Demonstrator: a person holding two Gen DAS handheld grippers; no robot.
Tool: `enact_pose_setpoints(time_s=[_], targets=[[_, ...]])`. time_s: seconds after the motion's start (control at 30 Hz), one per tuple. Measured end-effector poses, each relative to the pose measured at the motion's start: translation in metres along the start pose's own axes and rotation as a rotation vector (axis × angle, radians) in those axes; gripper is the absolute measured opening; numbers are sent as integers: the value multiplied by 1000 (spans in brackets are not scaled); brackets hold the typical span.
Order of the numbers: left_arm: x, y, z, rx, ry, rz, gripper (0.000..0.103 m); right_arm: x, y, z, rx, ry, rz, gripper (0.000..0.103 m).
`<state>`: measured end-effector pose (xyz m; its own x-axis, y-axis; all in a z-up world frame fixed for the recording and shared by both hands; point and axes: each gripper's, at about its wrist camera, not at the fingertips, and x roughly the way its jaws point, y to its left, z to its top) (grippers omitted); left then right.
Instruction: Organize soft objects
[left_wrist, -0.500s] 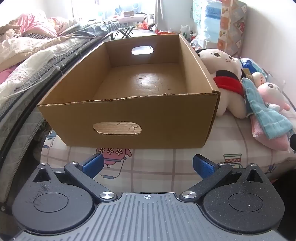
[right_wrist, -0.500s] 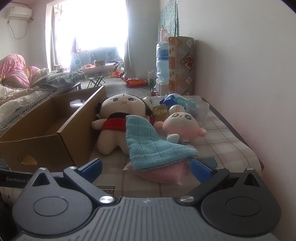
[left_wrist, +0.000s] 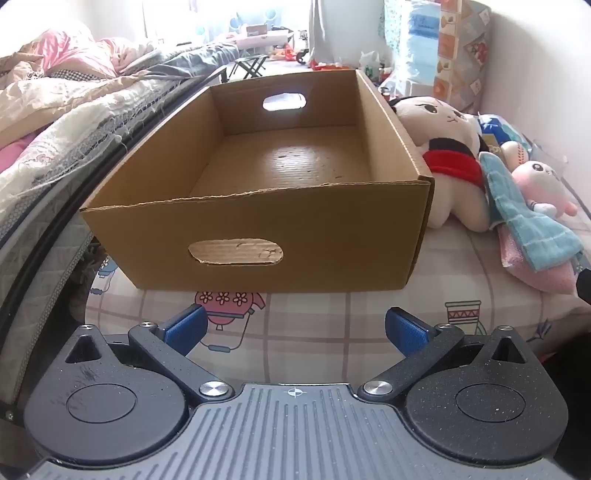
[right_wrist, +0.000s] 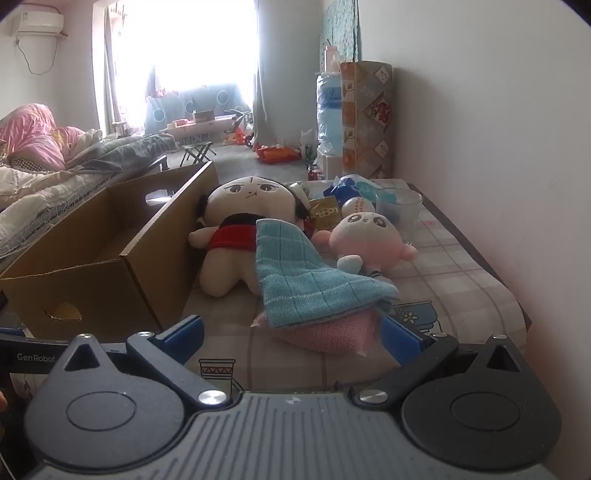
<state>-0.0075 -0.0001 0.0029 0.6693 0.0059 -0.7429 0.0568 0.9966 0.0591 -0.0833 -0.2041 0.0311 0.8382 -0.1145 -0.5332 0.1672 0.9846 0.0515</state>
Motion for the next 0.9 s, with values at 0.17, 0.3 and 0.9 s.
enact_pose_setpoints(time_s=[0.17, 0.3, 0.9], targets=[[2, -1, -1, -3, 1, -5, 103, 1, 0, 1, -5, 4, -26, 103], [4, -2, 0, -1, 6, -4, 103, 1, -2, 1, 7, 9, -36, 103], [-1, 0, 0, 2, -5, 16, 103, 7, 3, 3, -8, 38, -39, 103]])
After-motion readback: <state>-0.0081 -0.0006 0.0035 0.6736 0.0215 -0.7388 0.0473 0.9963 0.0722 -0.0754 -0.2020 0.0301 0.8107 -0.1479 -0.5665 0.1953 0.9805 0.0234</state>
